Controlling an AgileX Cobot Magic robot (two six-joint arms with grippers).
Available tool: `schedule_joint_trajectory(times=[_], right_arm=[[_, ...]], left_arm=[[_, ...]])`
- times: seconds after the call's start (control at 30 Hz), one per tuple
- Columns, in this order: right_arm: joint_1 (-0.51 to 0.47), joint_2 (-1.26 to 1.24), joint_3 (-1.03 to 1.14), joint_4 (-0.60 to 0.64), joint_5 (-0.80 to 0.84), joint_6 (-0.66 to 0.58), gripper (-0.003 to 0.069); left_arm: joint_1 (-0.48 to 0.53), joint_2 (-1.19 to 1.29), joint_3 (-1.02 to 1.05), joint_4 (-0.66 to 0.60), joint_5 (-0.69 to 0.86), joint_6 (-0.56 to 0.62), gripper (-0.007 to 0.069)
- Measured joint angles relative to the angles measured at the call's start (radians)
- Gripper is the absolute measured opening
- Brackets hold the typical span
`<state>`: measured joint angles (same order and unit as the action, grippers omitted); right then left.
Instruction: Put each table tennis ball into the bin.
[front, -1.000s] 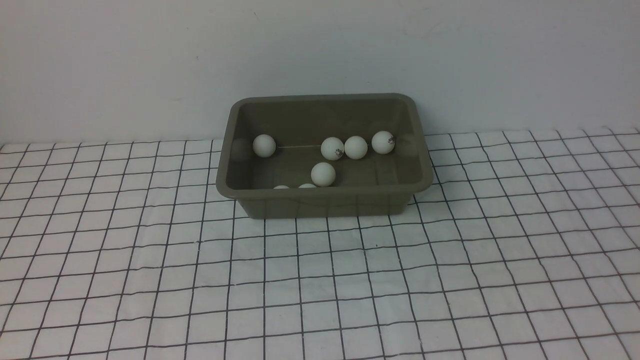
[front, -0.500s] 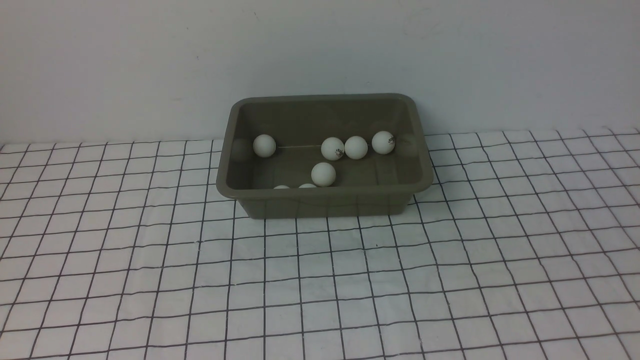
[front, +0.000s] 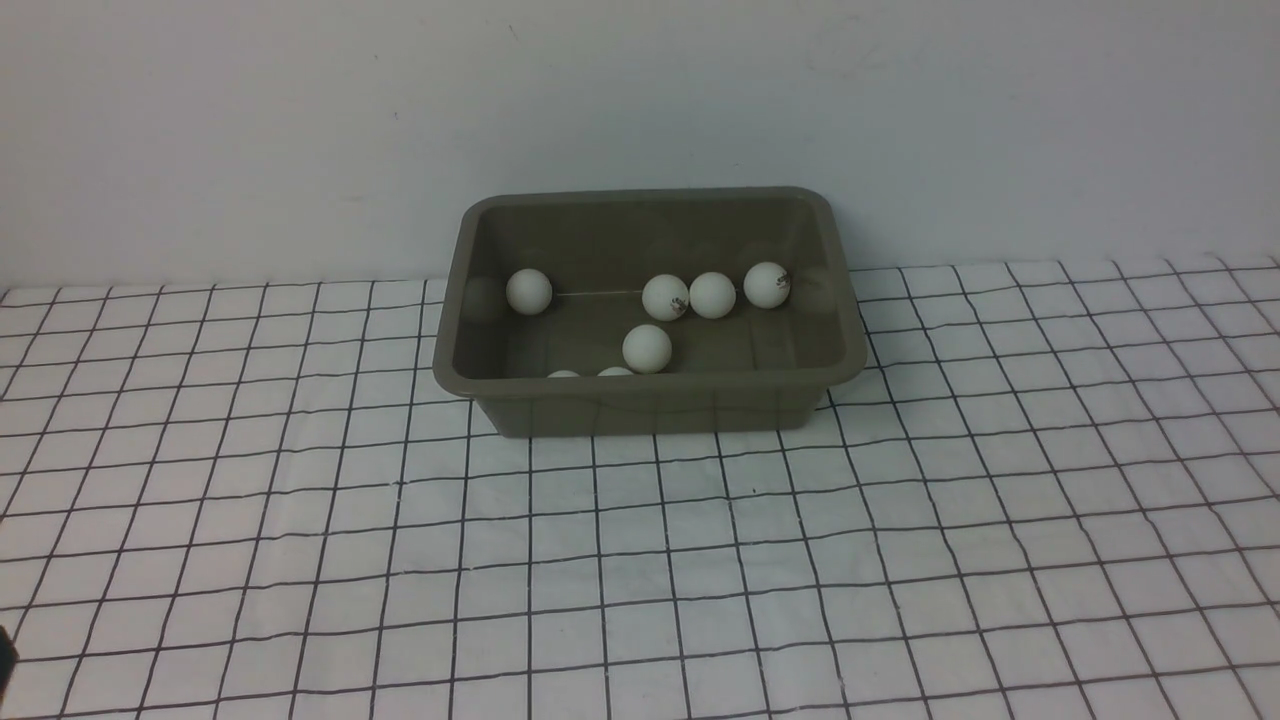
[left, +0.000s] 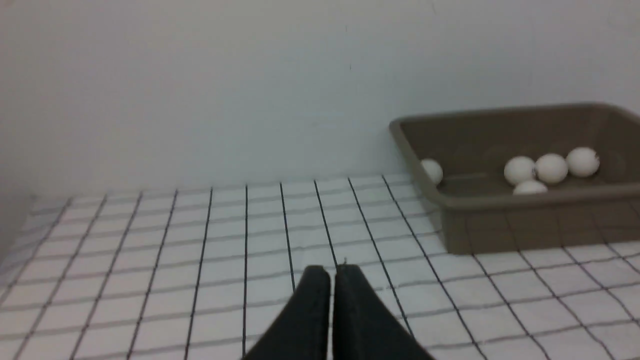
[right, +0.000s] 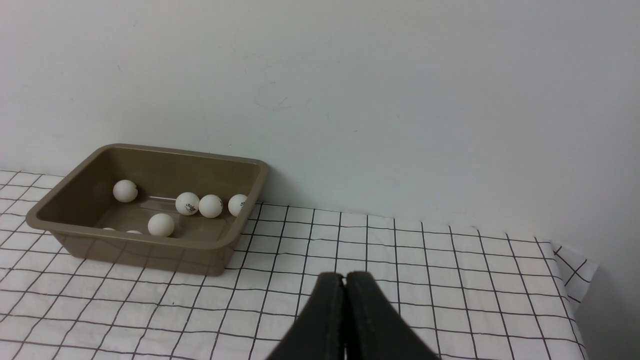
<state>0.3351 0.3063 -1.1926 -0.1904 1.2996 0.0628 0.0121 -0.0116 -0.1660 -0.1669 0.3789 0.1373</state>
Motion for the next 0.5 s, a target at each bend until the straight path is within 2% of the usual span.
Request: schedule_joint_trajectory(times=[0.27, 0.5], right_arm=[[0.0, 0.0, 0.0, 0.0, -0.001, 0.0, -0.0016], [0.0, 0.0, 0.0, 0.0, -0.001, 0.0, -0.0016]], left_arm=[[0.026, 0.0, 0.189, -0.009, -0.136, -0.06, -0.0004], [0.026, 0.0, 0.194, 0.054, -0.1, -0.025, -0.0004]])
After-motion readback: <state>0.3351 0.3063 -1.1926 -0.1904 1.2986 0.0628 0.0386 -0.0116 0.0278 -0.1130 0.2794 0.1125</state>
